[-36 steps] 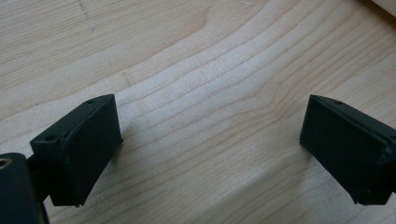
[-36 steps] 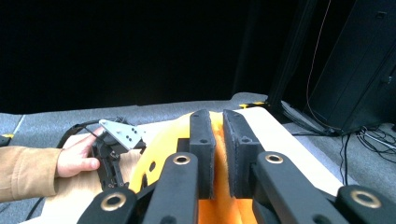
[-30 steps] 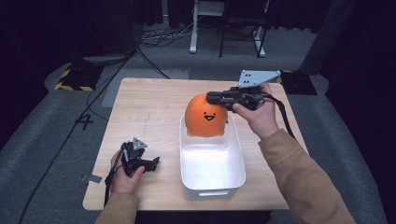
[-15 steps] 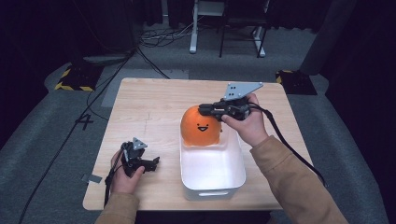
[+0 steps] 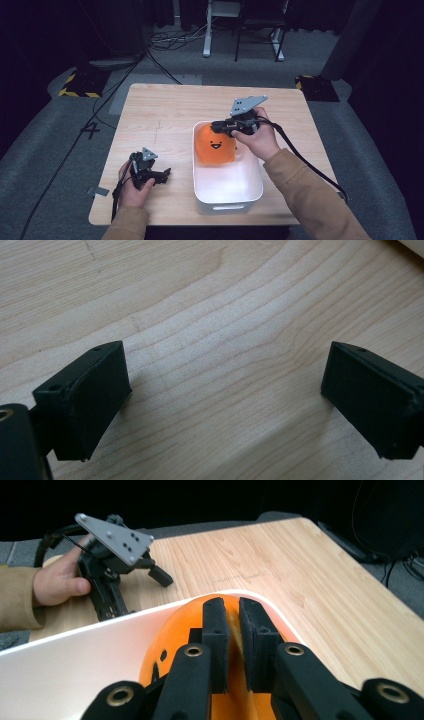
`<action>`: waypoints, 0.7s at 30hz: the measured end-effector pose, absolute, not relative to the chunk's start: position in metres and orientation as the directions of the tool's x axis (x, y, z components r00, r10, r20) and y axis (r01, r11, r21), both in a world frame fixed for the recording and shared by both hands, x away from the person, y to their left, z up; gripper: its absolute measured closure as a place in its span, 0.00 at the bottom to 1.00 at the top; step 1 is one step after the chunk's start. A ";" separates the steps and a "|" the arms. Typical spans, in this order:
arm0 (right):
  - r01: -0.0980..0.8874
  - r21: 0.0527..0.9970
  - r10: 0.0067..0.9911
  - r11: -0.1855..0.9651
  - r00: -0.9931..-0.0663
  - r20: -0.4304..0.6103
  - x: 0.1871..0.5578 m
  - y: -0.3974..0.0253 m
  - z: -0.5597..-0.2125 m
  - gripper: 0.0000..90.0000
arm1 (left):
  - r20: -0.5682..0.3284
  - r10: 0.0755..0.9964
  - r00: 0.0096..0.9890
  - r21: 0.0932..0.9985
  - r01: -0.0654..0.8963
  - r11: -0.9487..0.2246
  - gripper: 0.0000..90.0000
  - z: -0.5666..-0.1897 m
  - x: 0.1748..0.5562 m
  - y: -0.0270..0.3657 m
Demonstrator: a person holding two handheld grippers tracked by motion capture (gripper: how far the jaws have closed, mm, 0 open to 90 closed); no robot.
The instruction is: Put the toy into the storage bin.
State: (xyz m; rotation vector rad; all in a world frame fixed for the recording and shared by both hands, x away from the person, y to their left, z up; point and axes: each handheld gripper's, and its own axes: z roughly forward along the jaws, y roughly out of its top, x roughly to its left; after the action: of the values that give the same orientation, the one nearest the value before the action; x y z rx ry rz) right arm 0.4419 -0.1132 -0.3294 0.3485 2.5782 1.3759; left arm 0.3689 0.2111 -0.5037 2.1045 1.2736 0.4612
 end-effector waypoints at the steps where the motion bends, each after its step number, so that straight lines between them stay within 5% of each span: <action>1: 0.118 0.827 0.300 0.549 -0.952 -0.064 0.442 -0.113 -0.331 0.92 | -0.026 0.881 0.472 0.671 0.661 -0.335 0.06 -0.504 0.369 0.211; 21: 0.130 0.757 0.281 0.641 -0.957 -0.073 0.442 -0.097 -0.356 0.91 | -0.026 0.881 0.472 0.672 0.661 -0.334 0.06 -0.504 0.369 0.211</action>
State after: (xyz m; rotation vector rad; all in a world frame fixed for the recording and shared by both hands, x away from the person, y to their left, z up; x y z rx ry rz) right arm 0.4416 -0.0967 -0.3562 0.3387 2.6756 1.2124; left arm 0.3689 0.2111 -0.5038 2.1020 1.2730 0.4607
